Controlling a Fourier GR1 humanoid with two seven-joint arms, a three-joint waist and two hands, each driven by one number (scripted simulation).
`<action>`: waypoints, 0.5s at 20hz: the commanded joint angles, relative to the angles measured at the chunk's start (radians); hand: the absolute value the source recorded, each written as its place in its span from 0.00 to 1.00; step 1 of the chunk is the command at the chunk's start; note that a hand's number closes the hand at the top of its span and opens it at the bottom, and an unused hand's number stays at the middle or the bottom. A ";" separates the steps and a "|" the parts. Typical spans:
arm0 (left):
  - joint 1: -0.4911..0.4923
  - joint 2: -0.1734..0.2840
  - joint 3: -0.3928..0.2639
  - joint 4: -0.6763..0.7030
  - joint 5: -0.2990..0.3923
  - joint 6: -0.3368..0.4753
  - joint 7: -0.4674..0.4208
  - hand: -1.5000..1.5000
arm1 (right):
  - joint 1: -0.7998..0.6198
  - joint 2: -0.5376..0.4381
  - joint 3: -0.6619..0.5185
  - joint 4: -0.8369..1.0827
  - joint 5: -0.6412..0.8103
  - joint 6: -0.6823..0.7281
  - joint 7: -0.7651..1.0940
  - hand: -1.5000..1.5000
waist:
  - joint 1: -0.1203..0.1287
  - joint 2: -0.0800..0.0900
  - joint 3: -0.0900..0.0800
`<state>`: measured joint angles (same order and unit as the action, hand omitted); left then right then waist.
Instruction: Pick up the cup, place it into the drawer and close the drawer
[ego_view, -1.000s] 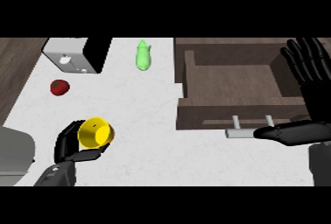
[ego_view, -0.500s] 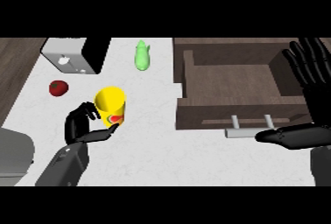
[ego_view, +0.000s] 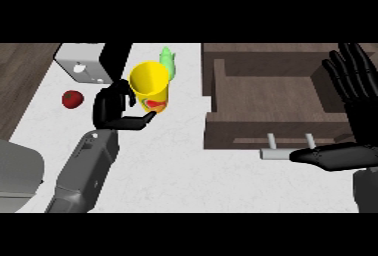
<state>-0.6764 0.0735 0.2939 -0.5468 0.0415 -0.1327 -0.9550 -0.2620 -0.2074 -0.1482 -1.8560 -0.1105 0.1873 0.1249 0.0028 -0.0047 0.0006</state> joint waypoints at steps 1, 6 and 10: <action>-0.063 -0.052 -0.056 -0.112 -0.010 0.022 0.096 1.00 | 0.020 -0.015 -0.026 -0.023 -0.034 0.020 0.005 0.00 | -0.002 -0.001 0.000; -0.216 -0.072 -0.151 -0.136 0.045 0.128 0.274 1.00 | 0.021 0.005 -0.003 0.056 0.010 0.022 -0.076 0.00 | -0.016 0.004 0.000; -0.303 -0.073 -0.240 -0.257 0.076 0.220 0.448 1.00 | 0.000 0.017 0.014 0.025 0.031 -0.011 -0.035 0.00 | -0.011 0.001 0.000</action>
<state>-0.8914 0.0105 0.1325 -0.7542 0.0908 -0.0014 -0.6199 -0.2551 -0.2049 -0.1507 -1.8393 -0.0997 0.1886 0.0993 -0.0026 -0.0066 0.0008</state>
